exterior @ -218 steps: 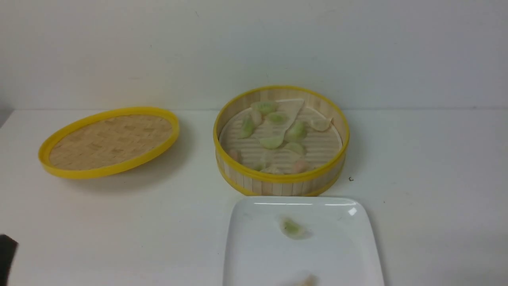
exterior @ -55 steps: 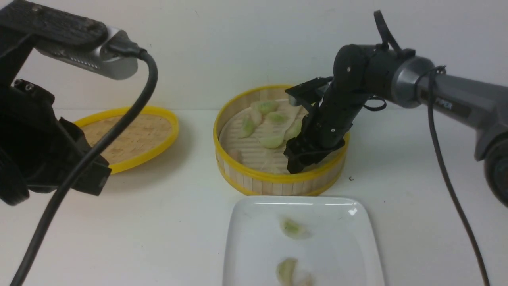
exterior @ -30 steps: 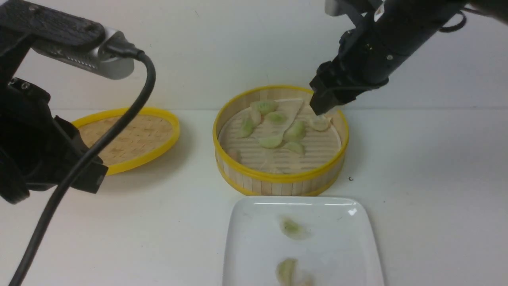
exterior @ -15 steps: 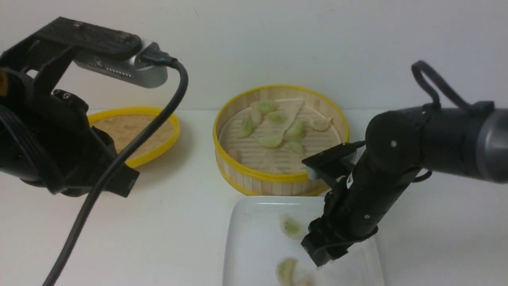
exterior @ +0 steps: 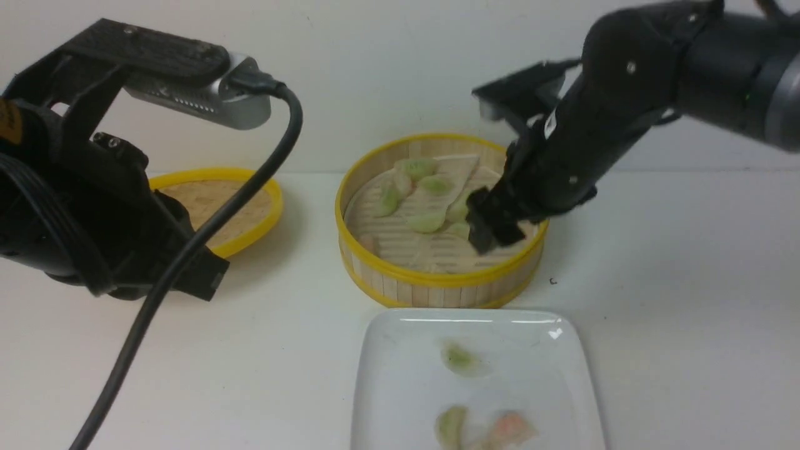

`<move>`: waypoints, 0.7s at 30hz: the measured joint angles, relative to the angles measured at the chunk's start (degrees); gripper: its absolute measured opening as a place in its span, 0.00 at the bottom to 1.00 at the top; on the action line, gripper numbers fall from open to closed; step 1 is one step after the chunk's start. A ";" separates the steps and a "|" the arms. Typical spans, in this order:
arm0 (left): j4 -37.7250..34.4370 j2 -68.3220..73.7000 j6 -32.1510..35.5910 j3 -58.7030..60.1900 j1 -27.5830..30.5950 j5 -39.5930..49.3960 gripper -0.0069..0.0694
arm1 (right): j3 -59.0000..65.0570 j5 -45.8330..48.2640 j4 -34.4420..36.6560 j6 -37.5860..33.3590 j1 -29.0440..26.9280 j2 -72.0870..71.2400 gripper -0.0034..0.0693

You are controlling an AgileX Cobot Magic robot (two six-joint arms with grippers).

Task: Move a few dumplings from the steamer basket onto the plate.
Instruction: Use the right arm to put the dumpling into the plate, then use the right arm to grab a dumpling from inside the steamer

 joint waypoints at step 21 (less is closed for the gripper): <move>0.22 0.00 0.00 0.00 0.00 1.85 0.08 | -20.85 -6.37 2.17 -2.93 -2.09 29.68 0.44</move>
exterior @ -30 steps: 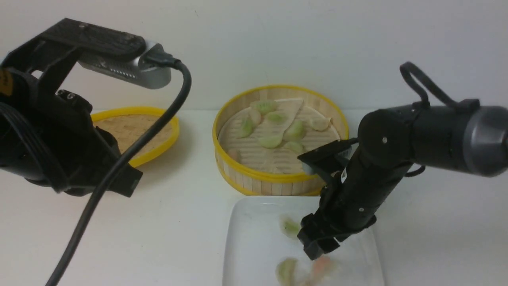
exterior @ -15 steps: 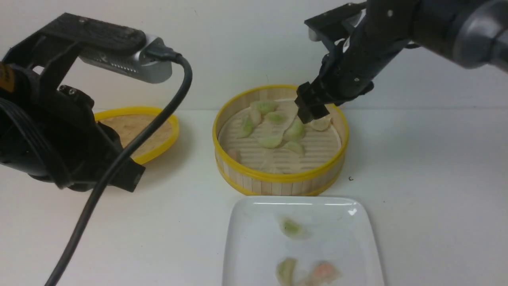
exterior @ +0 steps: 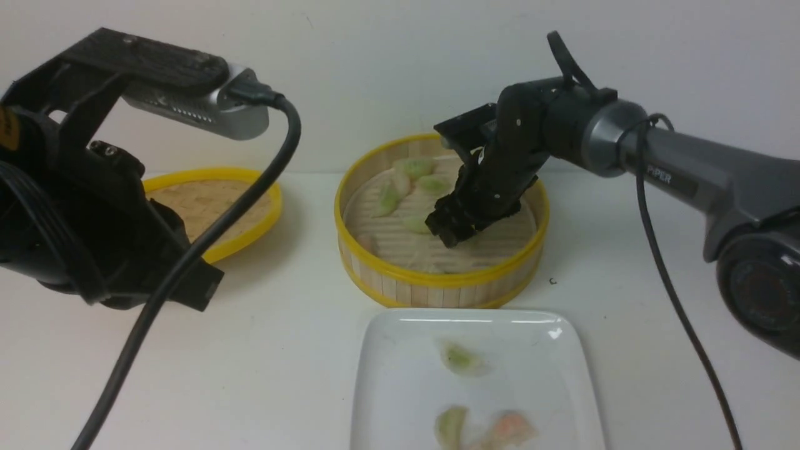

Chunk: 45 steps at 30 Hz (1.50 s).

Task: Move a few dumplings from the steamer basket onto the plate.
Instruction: Use the right arm to grab a dumpling from inside the steamer, then use the right arm to put the dumpling into the plate

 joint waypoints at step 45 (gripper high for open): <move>-2.48 0.00 0.00 0.00 0.00 0.04 0.08 | 54.22 -12.44 11.52 -0.08 4.00 -32.77 0.52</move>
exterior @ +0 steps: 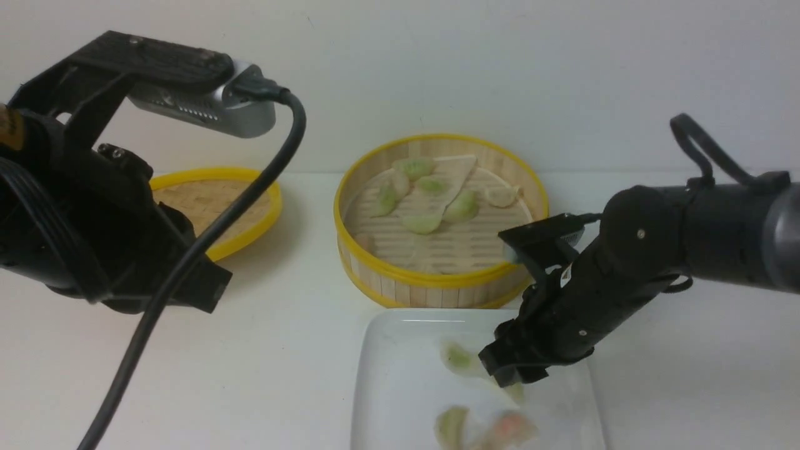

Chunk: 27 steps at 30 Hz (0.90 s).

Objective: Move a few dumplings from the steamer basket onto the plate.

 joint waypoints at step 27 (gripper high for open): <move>-1.37 0.00 0.62 0.00 0.00 -8.56 0.08 | 22.16 -7.64 -22.23 20.24 0.00 -98.56 0.03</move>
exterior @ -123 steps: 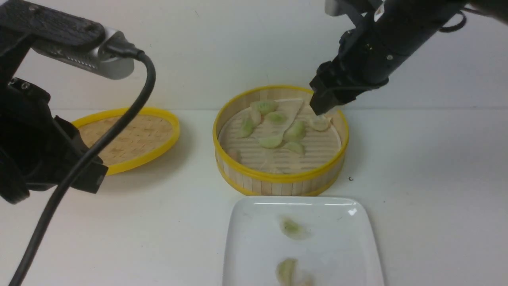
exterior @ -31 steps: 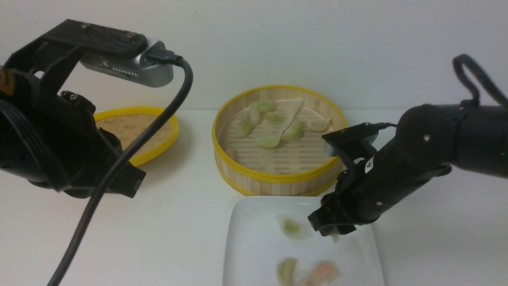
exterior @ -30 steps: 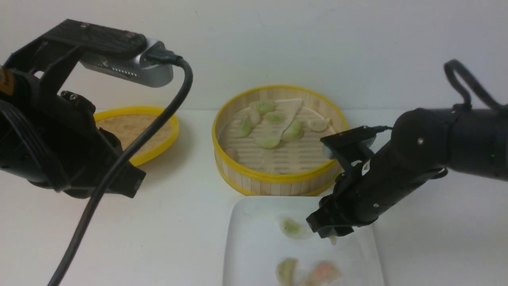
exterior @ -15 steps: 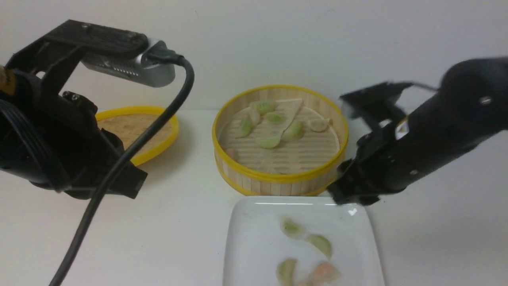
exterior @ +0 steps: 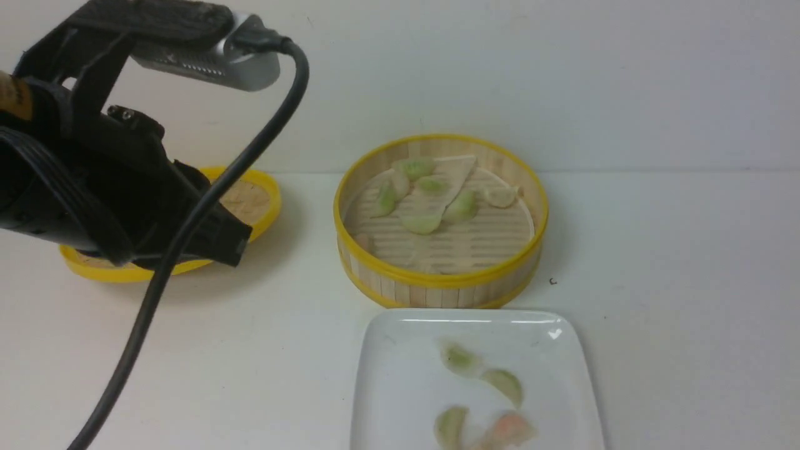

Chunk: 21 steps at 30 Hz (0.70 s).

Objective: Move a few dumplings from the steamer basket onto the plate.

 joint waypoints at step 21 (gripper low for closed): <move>-6.65 -32.74 5.21 32.60 -0.27 -34.51 0.08 | 12.44 0.77 -4.05 11.01 0.55 -5.34 0.03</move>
